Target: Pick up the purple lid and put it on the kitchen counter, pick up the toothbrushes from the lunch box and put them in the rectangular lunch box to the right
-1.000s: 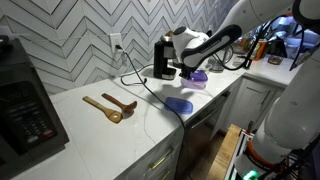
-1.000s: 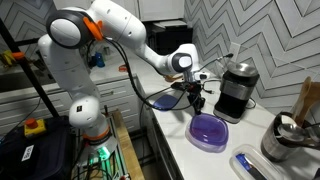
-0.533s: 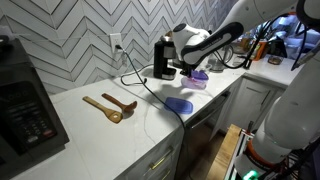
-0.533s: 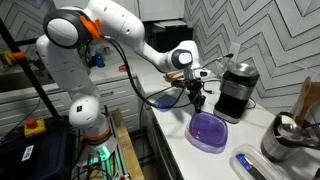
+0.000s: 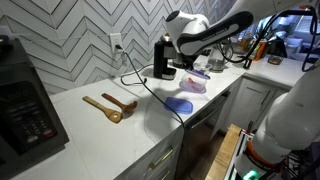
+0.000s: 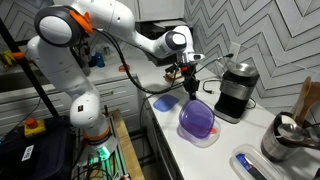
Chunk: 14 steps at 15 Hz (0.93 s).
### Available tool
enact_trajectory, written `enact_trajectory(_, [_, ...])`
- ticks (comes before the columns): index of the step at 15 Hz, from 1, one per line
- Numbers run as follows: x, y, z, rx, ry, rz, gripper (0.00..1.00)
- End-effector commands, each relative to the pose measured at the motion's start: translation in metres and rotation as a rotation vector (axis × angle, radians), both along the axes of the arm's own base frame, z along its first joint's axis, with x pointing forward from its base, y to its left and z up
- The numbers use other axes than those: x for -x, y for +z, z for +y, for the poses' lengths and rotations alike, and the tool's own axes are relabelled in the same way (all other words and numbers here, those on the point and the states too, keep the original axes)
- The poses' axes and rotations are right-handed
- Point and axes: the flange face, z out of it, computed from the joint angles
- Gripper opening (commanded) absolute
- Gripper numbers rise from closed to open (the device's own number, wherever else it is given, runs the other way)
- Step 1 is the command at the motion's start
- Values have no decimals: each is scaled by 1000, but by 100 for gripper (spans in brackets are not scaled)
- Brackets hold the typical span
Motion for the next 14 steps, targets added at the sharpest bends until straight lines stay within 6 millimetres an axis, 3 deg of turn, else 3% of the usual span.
enact_trajectory(1, [10,23,18,105,-17,7,3])
enact_trajectory(6, [13,48,60,157,48,-13,3])
enact_trajectory(10, [14,75,124,155,187,-82,3])
enact_trajectory(12, [12,80,154,131,265,-103,3])
enact_trajectory(14, [7,68,170,103,330,-90,3])
